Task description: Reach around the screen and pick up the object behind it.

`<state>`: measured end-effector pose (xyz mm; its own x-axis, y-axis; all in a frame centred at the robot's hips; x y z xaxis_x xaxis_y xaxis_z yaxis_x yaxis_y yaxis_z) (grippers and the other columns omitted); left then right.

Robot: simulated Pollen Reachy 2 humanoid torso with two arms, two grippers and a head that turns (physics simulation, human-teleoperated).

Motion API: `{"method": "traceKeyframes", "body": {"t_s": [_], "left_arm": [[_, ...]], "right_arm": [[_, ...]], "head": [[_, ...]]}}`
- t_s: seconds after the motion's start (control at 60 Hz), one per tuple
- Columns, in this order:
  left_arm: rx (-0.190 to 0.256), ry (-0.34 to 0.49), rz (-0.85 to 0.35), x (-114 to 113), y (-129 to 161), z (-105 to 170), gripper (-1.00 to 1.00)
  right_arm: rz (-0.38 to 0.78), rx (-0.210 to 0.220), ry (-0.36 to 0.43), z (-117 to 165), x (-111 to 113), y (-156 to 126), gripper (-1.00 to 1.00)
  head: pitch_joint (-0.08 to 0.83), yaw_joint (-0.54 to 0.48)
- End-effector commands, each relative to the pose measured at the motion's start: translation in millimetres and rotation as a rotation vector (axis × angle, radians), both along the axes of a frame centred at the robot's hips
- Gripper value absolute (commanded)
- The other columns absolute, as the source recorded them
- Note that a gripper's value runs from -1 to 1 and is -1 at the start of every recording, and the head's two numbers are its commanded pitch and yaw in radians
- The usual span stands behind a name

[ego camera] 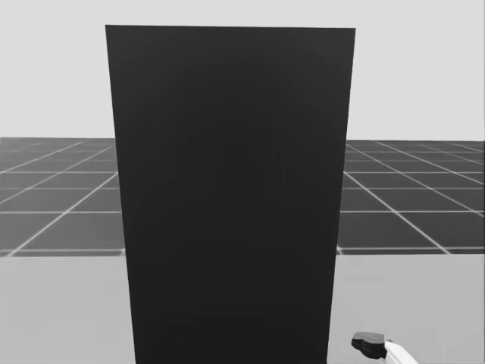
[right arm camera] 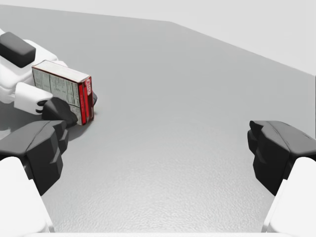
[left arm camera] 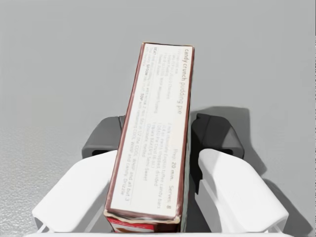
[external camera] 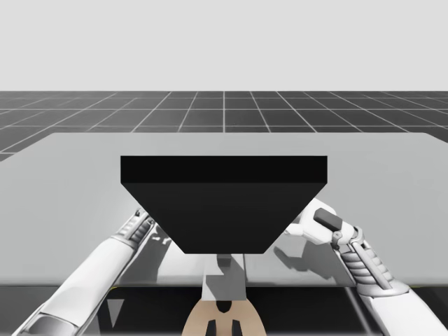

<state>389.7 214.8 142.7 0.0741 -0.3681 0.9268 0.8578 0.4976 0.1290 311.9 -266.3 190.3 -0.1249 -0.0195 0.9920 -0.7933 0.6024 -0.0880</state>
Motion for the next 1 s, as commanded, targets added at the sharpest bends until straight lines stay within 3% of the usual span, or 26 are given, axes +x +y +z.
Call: {"method": "traceKeyframes", "body": {"t_s": [0.017,0.133,0.417,0.533,0.717,1.0], "left_arm": [[0.022,0.001,0.017,-7.2,7.5,-2.3,1.00],[0.010,-0.043,0.066,-14.3,27.5,9.0,1.00],[-0.060,-0.120,0.255,-32.7,107.9,37.0,1.00],[-0.075,-0.140,0.343,-33.3,135.1,44.3,1.00],[-0.104,-0.226,0.500,-21.6,154.5,68.8,1.00],[-0.284,-0.440,0.655,-6.1,151.5,146.2,1.00]], "right_arm": [[-0.006,-0.002,0.000,-0.1,0.5,0.0,-1.00],[-0.014,0.002,0.000,0.2,1.2,-0.6,-1.00],[-0.031,0.006,-0.007,0.1,3.6,-1.7,-1.00],[-0.043,0.014,-0.011,1.8,4.6,-2.3,-1.00],[-0.061,0.026,-0.019,4.1,6.1,-3.4,-1.00],[-0.061,0.021,-0.003,6.3,6.5,-6.5,-1.00]], "head": [[0.098,-0.03],[0.096,-0.03],[0.091,-0.03],[0.087,-0.03],[0.082,-0.04],[0.079,-0.04]]}}
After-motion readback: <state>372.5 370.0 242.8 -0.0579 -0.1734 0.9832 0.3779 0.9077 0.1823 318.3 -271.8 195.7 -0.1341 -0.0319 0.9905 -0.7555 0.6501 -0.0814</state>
